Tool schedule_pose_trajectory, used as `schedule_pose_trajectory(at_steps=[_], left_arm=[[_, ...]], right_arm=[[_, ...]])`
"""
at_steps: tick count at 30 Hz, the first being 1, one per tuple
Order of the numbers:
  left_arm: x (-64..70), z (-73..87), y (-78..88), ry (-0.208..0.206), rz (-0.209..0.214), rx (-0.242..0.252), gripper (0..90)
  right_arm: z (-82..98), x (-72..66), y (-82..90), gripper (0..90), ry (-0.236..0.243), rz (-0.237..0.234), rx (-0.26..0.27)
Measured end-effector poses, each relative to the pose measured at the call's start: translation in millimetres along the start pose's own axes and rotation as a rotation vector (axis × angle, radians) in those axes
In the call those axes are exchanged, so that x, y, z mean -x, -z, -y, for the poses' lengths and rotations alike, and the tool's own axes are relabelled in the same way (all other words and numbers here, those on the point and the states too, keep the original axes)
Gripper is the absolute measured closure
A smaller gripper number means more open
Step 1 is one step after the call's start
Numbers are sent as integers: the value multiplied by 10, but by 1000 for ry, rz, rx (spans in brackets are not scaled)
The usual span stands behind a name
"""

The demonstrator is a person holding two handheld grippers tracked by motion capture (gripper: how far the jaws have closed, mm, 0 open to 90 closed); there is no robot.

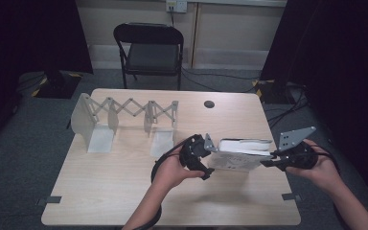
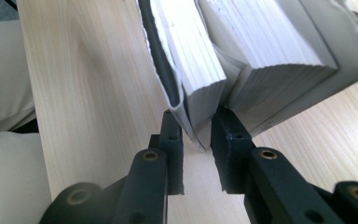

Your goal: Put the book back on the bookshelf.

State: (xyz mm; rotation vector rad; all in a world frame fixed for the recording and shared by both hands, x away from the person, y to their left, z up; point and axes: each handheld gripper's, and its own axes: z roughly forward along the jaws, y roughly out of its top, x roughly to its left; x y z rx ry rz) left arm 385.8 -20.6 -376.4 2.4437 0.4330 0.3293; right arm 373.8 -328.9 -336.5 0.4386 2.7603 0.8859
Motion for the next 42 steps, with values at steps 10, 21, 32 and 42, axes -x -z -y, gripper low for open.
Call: schedule_pose_trajectory(at_steps=[10, 21, 32, 42], left_arm=[[-20, -234, -24, -30, 19, 24, 175], [-67, -381, -120, -36, 50, -8, 167], [-19, -516, -157, -65, 45, 19, 262], [8, -554, -114, -33, 71, 19, 440]], right_arm=[[0, 23, 1, 749, -12, 0, 1], [30, 80, 24, 752, -47, 8, 21], [75, 97, 16, 729, -68, 19, 24], [117, 148, 26, 709, -97, 39, 33]])
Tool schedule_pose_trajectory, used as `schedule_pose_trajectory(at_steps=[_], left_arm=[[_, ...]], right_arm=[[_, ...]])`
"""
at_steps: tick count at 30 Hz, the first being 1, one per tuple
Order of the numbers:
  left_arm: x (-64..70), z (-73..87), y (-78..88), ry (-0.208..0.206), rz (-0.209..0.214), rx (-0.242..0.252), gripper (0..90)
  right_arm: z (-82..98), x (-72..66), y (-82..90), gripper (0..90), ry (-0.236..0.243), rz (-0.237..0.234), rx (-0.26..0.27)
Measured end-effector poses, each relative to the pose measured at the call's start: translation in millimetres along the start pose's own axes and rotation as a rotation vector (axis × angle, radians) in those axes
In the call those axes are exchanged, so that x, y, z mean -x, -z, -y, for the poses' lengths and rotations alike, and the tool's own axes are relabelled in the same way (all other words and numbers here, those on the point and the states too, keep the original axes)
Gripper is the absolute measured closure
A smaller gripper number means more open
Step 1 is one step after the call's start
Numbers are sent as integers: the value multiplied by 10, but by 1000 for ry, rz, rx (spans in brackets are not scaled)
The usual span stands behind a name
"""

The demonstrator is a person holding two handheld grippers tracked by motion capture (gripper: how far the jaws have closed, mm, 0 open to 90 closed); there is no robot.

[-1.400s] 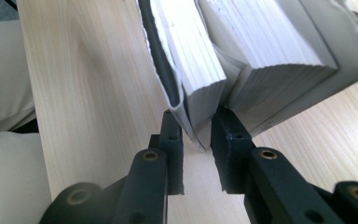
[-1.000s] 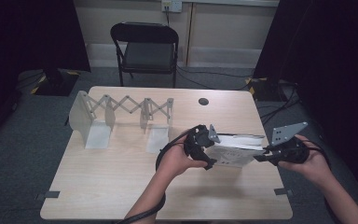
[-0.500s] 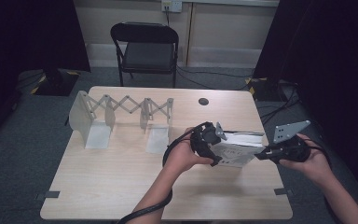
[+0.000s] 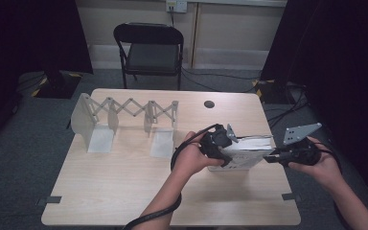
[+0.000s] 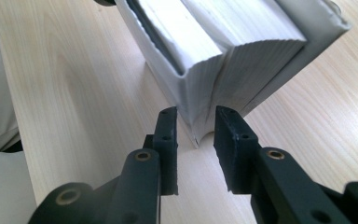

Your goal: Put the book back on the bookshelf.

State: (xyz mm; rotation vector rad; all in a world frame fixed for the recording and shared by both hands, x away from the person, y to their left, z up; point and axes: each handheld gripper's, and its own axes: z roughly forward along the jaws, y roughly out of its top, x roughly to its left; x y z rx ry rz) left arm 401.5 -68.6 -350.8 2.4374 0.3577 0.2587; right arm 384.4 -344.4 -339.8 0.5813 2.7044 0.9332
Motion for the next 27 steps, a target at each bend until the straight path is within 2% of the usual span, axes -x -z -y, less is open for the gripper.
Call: schedule_pose_trajectory(at_steps=[3, 7, 8, 13, 15, 17, 22, 24, 27], left_arm=[[20, 13, 9, -24, -4, 3, 458], [48, 19, 13, -21, -11, 6, 467], [57, 8, 21, -18, -8, -7, 474], [78, -15, 33, -9, -8, -30, 500], [107, -36, 36, -16, -17, -49, 504], [127, -47, 42, -20, -26, -62, 507], [128, -37, 87, 12, -27, -93, 515], [116, 5, 142, 34, -23, -109, 518], [131, 50, 186, 44, -24, -114, 519]], right_arm=[[7, 9, -4, 685, -11, 4, 5], [12, 15, -19, 602, -29, 20, 6], [20, 20, -39, 545, -44, 24, 4], [33, 23, -72, 457, -68, 23, 2], [54, 34, -101, 409, -91, 25, 1], [66, 33, -113, 372, -93, 29, 3], [97, 37, -131, 331, -109, 31, 8], [109, 33, -142, 311, -116, 31, 13], [106, 22, -151, 299, -122, 32, 21]])
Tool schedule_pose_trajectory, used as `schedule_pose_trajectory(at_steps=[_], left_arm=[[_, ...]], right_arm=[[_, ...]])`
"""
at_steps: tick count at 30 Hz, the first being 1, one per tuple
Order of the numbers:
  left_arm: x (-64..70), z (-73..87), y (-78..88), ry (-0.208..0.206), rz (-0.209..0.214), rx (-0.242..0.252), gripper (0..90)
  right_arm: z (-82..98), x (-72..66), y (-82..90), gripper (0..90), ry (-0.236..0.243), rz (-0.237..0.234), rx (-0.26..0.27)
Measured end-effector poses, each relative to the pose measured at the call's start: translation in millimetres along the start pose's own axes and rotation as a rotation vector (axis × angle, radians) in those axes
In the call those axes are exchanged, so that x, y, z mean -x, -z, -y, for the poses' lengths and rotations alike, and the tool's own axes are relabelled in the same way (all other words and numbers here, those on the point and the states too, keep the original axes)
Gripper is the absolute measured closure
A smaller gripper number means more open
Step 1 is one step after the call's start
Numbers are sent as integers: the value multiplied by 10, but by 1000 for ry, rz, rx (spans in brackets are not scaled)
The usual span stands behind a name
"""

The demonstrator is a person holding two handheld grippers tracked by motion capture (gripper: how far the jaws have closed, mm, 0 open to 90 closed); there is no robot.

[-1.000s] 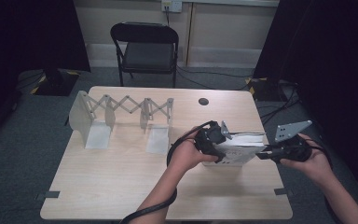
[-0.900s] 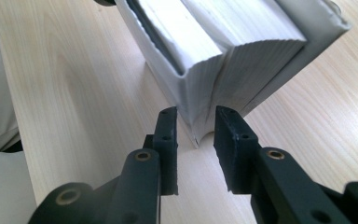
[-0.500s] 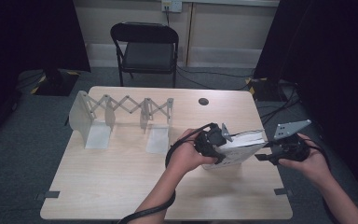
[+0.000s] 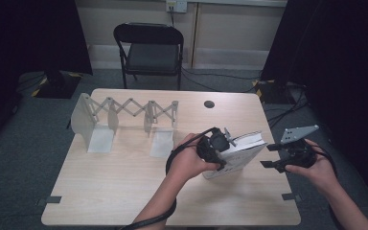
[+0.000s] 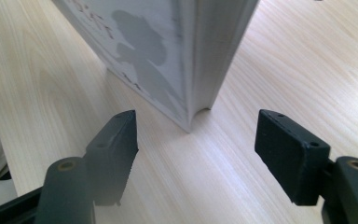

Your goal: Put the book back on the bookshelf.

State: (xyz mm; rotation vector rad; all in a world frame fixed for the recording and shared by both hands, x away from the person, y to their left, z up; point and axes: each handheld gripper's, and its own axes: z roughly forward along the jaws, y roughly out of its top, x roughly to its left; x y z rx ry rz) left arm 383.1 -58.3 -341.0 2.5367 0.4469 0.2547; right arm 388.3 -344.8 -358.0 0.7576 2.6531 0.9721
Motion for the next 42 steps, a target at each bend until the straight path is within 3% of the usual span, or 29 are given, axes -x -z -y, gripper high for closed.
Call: schedule_pose_trajectory(at_steps=[11, 31, 42], left_arm=[[0, 175, 127, 41, 11, -13, 519], [10, 475, 340, 121, 8, -35, 524], [14, 523, 374, 125, 9, -40, 515]], right_arm=[[25, -65, -153, 271, -9, -22, 14], [191, -167, -458, 159, -43, 1, 47], [217, -267, -570, 152, -39, 8, 58]])
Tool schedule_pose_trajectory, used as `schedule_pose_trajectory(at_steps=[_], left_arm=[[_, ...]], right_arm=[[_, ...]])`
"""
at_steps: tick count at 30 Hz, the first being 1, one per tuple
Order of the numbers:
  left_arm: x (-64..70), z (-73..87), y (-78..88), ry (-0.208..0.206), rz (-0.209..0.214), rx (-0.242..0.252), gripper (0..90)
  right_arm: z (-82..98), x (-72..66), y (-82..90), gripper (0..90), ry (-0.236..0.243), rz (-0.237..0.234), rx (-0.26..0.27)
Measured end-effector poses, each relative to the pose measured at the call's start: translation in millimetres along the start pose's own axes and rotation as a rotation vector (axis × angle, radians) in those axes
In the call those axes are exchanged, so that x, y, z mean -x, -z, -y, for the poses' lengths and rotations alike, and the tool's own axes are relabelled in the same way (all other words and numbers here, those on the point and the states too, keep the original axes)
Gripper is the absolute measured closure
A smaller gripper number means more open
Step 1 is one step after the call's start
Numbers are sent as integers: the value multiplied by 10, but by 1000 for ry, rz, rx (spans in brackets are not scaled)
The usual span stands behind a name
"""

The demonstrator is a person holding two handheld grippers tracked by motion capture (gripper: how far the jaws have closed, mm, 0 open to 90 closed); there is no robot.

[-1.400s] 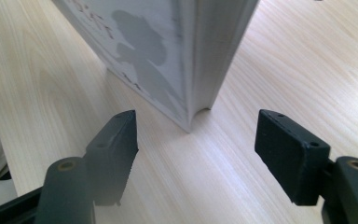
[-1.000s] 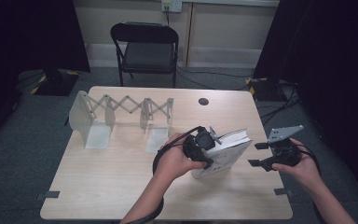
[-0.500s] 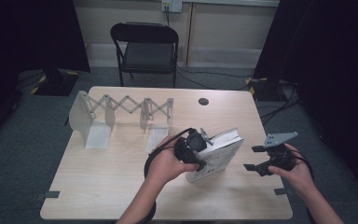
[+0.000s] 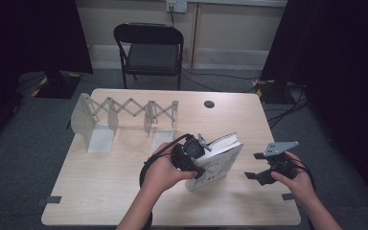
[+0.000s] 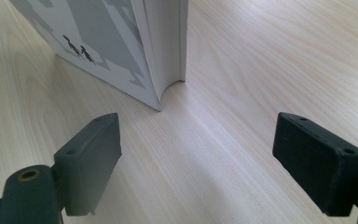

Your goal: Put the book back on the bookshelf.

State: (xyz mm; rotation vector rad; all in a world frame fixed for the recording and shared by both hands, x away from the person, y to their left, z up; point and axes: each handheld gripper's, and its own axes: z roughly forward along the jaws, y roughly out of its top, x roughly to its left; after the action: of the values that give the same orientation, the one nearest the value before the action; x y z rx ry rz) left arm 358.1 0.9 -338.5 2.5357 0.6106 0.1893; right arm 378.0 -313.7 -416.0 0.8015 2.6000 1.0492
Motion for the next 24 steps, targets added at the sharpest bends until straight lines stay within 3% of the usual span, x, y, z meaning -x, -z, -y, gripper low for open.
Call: schedule_pose_trajectory(at_steps=[11, 15, 24], left_arm=[[-51, -84, 14, -8, -9, -27, 408], [-65, -139, 40, -13, -7, -3, 415], [-75, -263, 23, -17, -21, -25, 409]], right_arm=[[101, -37, -72, 152, -8, 1, 0], [170, -46, -119, 152, -16, -3, -10], [294, -75, -231, 152, -30, -12, -17]])
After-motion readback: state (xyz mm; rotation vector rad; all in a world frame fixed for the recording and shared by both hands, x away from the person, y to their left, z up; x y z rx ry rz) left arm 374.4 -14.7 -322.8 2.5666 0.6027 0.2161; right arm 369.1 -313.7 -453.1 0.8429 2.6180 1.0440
